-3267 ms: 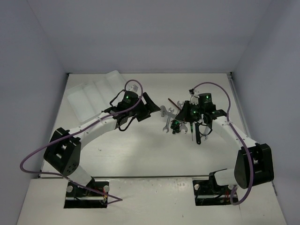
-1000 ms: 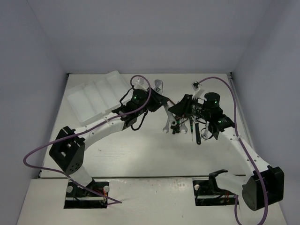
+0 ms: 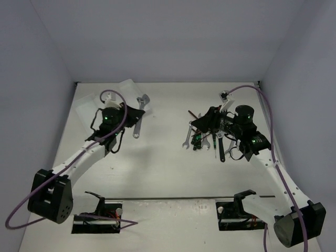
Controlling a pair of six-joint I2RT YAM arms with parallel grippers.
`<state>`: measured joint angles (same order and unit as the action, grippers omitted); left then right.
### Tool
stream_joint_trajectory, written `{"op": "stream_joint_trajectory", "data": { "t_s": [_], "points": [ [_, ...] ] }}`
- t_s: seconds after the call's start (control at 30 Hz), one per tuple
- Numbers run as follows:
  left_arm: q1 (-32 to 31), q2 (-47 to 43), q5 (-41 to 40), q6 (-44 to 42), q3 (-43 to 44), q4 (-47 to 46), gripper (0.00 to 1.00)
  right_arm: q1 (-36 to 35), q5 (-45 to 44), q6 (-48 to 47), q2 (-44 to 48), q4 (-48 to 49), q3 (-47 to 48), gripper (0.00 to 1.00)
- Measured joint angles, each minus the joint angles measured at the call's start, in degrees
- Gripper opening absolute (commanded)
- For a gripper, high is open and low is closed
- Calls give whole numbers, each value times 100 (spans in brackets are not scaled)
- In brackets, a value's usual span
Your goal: Sort the tools into containers
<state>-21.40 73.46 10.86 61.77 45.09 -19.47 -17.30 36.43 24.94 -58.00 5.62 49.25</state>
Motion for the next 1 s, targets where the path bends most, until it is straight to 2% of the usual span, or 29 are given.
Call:
{"op": "stream_joint_trajectory", "data": {
  "t_s": [0.2,0.27,0.37,0.5,0.73,0.87,1.0],
  "points": [
    [1667,-964,218,-883,18,1007,0,0,-223,-339,297,-629,256,44],
    [2161,-1026,203,-1199,95,1371,0,0,-307,-454,420,-808,364,44],
    [2729,-626,55,-1720,400,1834,0,0,-425,-626,590,-1021,503,45],
    [3023,347,-165,-2153,883,2077,0,0,-527,-846,705,-1258,584,46],
    [3132,2061,-589,-2516,1763,2131,0,0,-650,-1166,717,-1741,606,47],
    [3194,2624,-817,-2597,2189,2131,0,2,-734,-1236,753,-1877,606,47],
    [3225,2738,-1020,-2679,2316,2056,0,2,-795,-1272,816,-1960,606,47]
  ]
}}
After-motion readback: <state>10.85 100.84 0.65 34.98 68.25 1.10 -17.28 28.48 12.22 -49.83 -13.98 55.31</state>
